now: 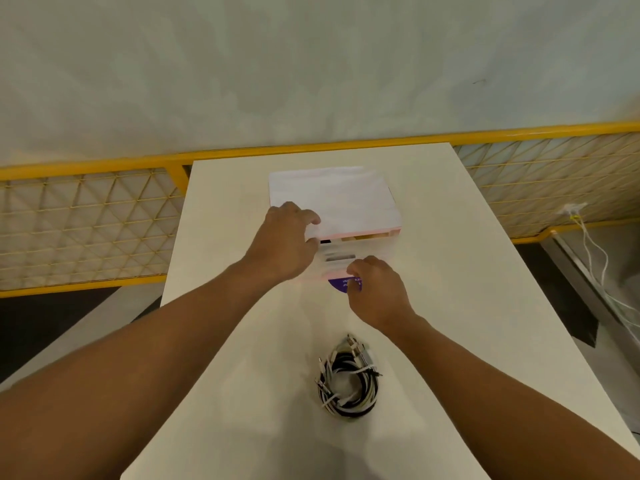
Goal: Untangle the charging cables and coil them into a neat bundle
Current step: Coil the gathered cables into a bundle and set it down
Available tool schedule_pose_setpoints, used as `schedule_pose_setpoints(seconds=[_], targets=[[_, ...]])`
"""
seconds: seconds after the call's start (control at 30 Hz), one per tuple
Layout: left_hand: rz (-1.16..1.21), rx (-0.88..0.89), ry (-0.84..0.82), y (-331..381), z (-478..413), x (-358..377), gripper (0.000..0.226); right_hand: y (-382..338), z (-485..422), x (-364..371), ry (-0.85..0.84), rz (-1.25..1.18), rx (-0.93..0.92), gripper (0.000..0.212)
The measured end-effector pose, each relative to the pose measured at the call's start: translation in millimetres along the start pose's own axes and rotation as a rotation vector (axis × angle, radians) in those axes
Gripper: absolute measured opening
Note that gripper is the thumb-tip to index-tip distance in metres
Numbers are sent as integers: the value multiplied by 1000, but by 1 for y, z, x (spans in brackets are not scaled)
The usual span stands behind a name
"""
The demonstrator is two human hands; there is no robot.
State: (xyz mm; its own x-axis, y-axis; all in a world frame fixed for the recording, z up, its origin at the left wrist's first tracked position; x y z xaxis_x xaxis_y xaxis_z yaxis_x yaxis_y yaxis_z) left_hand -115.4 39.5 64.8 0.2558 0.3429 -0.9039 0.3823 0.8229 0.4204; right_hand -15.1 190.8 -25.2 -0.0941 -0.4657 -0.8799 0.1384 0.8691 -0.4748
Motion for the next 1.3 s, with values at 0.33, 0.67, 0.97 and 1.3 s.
schedule_pose_setpoints(seconds=[0.33, 0.67, 0.97, 1.3], targets=[[-188, 83, -190, -27, -3, 33, 54, -5, -19, 30, 36, 264, -186, 38], [-211, 82, -211, -29, -2, 34, 57, -7, -22, 37, -3, 397, -159, 42], [-213, 78, -240, -28, -1, 31, 61, 0, -17, 31, 0, 345, -218, 35], [-204, 74, -254, -28, 0, 31, 62, 8, 13, 33, -85, 242, -252, 38]])
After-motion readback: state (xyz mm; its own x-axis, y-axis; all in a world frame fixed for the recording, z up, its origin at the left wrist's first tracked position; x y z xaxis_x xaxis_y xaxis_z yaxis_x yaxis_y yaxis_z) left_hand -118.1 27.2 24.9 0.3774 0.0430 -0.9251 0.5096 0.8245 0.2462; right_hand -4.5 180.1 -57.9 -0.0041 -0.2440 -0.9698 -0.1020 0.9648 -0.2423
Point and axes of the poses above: each hand's wrist, its own z-axis away from the middle knuckle, its own x-axis out of the palm, y = z × x, the point moved 1 cm from there along -z, towards the middle knuckle, and after that the axes turned 6 degrees about -x, right-handed, at the moved point
